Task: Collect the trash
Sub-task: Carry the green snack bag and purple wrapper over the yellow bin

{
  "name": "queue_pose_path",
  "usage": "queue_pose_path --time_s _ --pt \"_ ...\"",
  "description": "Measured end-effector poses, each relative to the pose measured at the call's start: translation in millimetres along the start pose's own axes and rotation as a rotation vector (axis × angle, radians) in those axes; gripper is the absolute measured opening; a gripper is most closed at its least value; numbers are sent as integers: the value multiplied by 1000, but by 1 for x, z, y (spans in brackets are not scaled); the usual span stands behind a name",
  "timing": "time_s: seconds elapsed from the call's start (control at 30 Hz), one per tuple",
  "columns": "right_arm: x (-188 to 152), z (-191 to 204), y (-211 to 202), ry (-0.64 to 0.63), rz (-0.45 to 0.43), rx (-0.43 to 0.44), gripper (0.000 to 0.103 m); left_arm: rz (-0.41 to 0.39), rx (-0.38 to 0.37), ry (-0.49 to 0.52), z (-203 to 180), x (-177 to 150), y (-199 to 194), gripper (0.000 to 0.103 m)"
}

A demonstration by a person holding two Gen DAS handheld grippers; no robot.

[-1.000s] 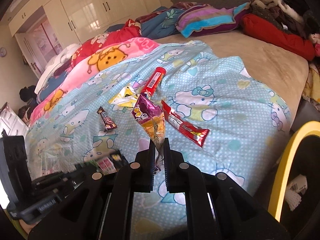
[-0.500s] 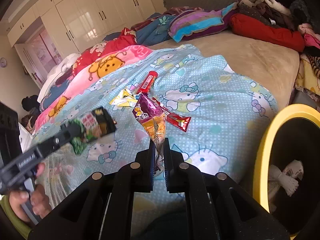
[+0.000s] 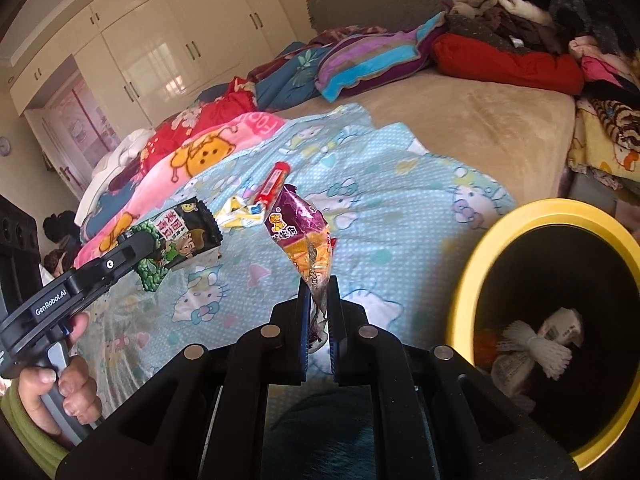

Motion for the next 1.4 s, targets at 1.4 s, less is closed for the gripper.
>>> queue_pose_path --time_s 1.4 --pt "36 -139 -69 181 -119 -158 8 42 -172 187 -121 9 39 3"
Point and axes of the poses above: each gripper's, at about its wrist camera, not at the fingertips, and y roughly the way its jaws point, z to its left, x to its top, the point moved 2 cm from there along y, roughly the way its jaws point, and after that the axes turned 13 degrees about y, right-handed, at the moved point
